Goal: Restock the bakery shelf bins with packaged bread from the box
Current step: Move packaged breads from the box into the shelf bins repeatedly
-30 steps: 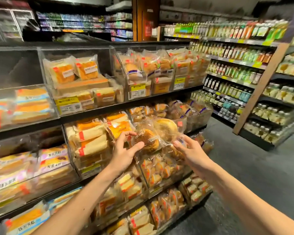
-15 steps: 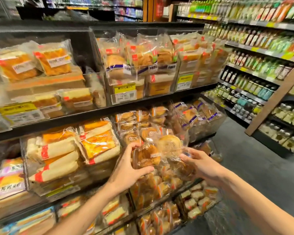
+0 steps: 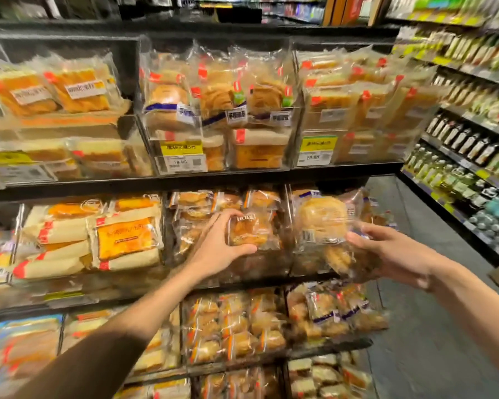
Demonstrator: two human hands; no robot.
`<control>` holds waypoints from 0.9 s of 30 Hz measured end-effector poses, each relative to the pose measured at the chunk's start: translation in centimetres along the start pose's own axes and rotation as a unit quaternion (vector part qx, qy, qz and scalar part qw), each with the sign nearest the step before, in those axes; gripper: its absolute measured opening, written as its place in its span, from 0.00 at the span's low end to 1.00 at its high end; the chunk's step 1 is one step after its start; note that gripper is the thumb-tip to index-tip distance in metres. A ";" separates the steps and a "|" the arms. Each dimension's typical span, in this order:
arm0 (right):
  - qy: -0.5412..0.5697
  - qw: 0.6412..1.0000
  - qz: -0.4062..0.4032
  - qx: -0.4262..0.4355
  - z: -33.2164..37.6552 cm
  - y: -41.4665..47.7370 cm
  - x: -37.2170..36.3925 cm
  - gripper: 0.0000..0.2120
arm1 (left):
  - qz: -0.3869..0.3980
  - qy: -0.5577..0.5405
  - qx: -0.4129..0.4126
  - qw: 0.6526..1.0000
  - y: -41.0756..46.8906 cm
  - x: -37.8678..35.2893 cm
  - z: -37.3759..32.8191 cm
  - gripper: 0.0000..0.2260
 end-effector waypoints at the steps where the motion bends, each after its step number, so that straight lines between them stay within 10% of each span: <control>1: 0.007 1.000 0.001 0.003 0.5 0.4 0.9 0.32 | 0.000 0.006 -0.002 1.000 0.9 -1.2 -0.5 0.30; 11: -0.137 0.987 -0.047 0.070 2.3 1.7 4.4 0.26 | 0.085 0.236 -0.006 0.968 4.0 -9.1 0.1 0.37; 20: -0.217 0.972 -0.001 0.092 3.1 3.6 1.8 0.21 | 0.149 0.485 -0.144 0.850 4.6 -9.3 -1.3 0.31; 23: -0.166 0.981 0.021 0.093 2.6 4.7 0.9 0.24 | 0.189 0.374 -0.062 0.906 4.0 -8.1 -1.5 0.35; 27: -0.103 0.986 0.019 0.131 4.1 4.0 -1.6 0.08 | -0.076 0.002 -0.015 0.997 3.5 -2.6 -4.8 0.15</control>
Point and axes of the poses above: each hand's wrist, its own y-axis towards the middle knuckle, its own x-axis out of the back of the hand, z = x × y, the point moved 6 cm from there along y, towards the middle knuckle, and after that the axes turned 10 degrees about -z, right-handed, at the moved point
